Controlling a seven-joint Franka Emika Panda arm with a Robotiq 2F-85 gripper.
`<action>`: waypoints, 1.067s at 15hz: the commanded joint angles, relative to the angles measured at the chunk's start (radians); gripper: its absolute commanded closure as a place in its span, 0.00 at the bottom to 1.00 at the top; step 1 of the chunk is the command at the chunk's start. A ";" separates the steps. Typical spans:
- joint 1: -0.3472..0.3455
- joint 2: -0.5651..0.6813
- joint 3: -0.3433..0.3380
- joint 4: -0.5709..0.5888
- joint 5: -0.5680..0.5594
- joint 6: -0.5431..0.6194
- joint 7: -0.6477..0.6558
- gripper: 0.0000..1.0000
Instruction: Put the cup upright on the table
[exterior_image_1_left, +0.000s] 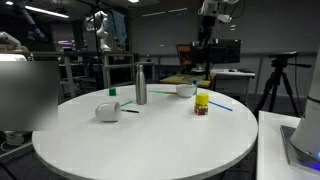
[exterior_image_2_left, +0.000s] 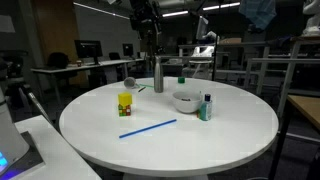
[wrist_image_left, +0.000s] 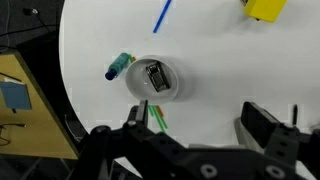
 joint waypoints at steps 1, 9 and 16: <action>-0.007 0.001 0.007 0.002 0.004 -0.003 -0.002 0.00; -0.010 0.022 0.013 -0.009 0.016 0.031 0.050 0.00; -0.031 0.147 0.074 0.027 0.018 0.061 0.509 0.00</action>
